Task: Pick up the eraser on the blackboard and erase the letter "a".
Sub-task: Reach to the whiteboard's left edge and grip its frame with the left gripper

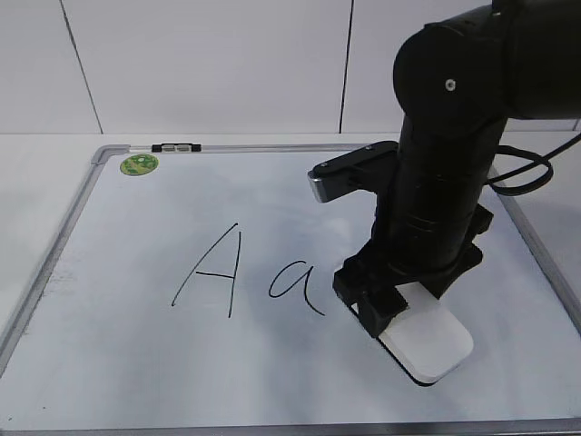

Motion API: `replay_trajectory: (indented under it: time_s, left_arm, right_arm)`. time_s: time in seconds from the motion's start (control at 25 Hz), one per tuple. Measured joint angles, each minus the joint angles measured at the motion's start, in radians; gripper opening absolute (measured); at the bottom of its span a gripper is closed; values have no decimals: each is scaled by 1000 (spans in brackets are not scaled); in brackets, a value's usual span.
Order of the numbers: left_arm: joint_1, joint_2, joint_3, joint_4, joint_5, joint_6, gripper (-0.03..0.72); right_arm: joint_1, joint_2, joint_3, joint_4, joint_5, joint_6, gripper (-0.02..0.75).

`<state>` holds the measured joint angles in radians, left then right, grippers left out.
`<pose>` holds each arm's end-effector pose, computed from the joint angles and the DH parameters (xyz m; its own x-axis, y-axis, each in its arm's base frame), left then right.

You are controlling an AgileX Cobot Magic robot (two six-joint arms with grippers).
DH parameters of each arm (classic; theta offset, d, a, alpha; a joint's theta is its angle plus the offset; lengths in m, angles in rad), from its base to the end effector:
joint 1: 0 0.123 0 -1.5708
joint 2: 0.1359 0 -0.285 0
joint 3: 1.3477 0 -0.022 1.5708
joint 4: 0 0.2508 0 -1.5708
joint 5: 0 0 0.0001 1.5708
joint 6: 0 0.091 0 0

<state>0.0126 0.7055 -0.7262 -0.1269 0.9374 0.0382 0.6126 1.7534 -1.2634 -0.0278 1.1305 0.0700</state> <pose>0.1185 -0.0078 0.3178 -0.7365 -0.0463 -0.6748 0.0293 0.9945 -0.1001 0.2729 0.1890 0.2247 -0.8496 -0.5261 -0.0390 -0.5256 0.8505 -0.0229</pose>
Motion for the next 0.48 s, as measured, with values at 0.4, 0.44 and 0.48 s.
replay_trajectory:
  time_s: [0.4,0.44,0.48]
  left_arm:
    - [0,538,-251,-51,8,0,238]
    - [0,584,-271,-51,9,0,238]
    - [0,628,-287,-51,9,0,238]
  right_arm:
    - [0,0,0,0,-17,0,538]
    - [0,0,0,0,-18,0,538]
    - [0,0,0,0,-18,0,538]
